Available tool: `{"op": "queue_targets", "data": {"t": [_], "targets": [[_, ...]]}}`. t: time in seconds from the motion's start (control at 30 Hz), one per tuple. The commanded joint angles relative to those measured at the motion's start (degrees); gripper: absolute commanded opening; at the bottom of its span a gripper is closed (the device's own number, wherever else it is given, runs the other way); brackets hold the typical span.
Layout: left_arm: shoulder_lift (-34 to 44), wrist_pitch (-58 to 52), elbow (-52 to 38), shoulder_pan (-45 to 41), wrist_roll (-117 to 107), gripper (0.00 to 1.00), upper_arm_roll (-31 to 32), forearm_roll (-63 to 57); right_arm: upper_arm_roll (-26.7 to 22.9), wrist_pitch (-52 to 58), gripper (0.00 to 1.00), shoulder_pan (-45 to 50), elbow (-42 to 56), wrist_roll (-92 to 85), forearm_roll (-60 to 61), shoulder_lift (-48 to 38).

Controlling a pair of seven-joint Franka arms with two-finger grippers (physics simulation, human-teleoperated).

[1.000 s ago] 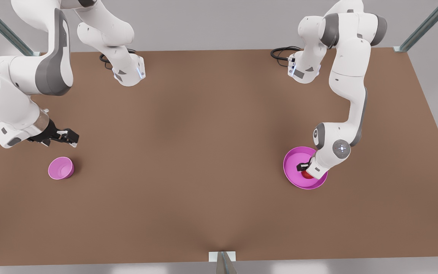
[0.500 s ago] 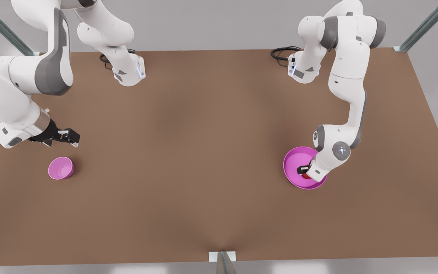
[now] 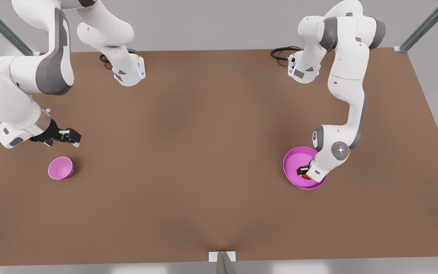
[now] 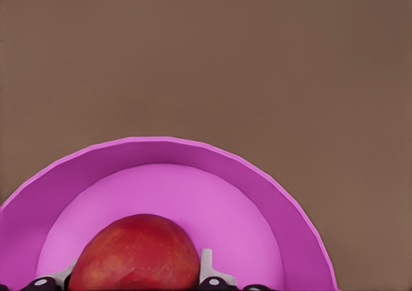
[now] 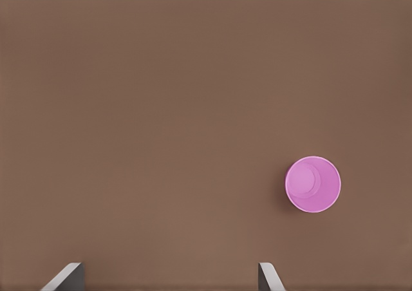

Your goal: Use the left arm to pick up the apple from the plate, transfer it to the gripper of the right arm, and then use the right arm to place it into the bowl

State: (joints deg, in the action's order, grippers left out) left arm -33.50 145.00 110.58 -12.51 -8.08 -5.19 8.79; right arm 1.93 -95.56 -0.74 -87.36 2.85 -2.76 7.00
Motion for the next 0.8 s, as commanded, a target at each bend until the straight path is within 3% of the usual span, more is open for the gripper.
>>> {"op": "queue_targets", "data": {"t": [0.0, 0.13, 0.23, 0.33, 0.43, 0.6, 0.77], "targets": [[1.42, -0.59, -0.02, -0.06, 1.14, 0.70, 0.01, 0.53, 0.01, 0.02, 1.00, 0.03, 0.08, 0.05, 0.04, -0.06], [8.01, -10.17, -2.39, 0.20, 3.60, 0.67, -0.08, 0.44, 0.01, 0.02, 1.00, 0.03, 0.17, 0.05, 0.04, -0.06], [10.39, -29.24, -16.10, -0.33, 5.18, 0.67, 2.11, 3.16, 0.01, 0.02, 1.00, -0.06, 0.35, 0.05, 0.04, -0.06], [9.95, -29.42, -18.82, -0.41, 18.79, 0.67, 3.43, 23.27, 0.01, 0.02, 1.00, 0.21, 0.26, 0.23, 0.04, -0.06], [9.16, -29.42, -21.01, -0.85, 25.38, 0.67, 8.27, 31.71, 0.09, 0.02, 1.00, 0.30, 0.26, 0.23, 0.04, -0.06], [1.51, -24.15, -26.91, -1.73, 79.70, 0.67, 14.59, 52.64, 0.44, 0.02, 1.00, 0.38, 0.35, 0.41, 0.91, -0.06], [-9.30, -21.78, -37.01, -4.63, 110.73, 0.67, 17.14, 74.00, 3.52, -0.42, 1.00, 1.44, 0.26, 12.62, 17.52, 0.47]]}}
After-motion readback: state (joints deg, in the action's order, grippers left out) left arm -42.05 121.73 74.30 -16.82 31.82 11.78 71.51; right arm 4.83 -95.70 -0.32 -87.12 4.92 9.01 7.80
